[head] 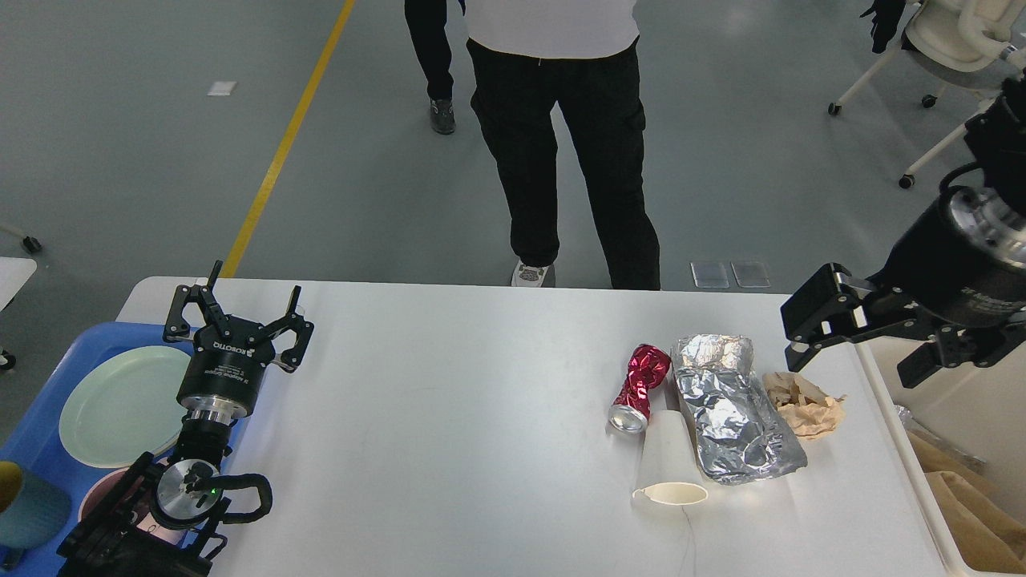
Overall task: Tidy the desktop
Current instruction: 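Move the right gripper down onto the foil-wrapped item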
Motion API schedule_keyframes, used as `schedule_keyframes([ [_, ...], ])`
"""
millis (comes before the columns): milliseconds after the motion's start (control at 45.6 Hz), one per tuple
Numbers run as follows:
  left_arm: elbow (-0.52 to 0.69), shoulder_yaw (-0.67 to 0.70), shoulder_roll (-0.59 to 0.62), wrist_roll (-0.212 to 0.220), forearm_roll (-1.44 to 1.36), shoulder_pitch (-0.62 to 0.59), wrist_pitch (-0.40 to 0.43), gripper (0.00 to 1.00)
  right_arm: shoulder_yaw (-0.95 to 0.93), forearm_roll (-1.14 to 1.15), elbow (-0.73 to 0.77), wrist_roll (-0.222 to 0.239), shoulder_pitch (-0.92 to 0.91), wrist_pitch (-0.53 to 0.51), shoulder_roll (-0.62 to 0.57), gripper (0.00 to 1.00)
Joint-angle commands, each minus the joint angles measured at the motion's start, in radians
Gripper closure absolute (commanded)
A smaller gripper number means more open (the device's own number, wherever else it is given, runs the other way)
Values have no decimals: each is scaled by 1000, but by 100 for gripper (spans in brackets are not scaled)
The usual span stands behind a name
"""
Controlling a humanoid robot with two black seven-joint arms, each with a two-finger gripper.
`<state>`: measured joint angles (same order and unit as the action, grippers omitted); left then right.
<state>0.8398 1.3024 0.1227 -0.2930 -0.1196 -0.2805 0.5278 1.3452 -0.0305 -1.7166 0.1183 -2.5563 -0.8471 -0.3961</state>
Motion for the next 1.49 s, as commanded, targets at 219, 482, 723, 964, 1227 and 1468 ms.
schedule_keyframes([
  [219,1,0,0,0,0,0,1,4,-15,-19,17,3,50,42,-4,0],
  [482,1,0,0,0,0,0,1,4,-90,-65,35,3,444,368,-7,3],
  [723,1,0,0,0,0,0,1,4,-106,-209,149,3,709,622,-9,10],
  [964,1,0,0,0,0,0,1,4,-199,-396,345,3,973,631,-10,9],
  [1227,-1,0,0,0,0,0,1,4,-313,-460,512,3,1185,638,-6,9],
  [1468,-1,0,0,0,0,0,3,4,-346,-477,604,3,1301,711,-1,34],
])
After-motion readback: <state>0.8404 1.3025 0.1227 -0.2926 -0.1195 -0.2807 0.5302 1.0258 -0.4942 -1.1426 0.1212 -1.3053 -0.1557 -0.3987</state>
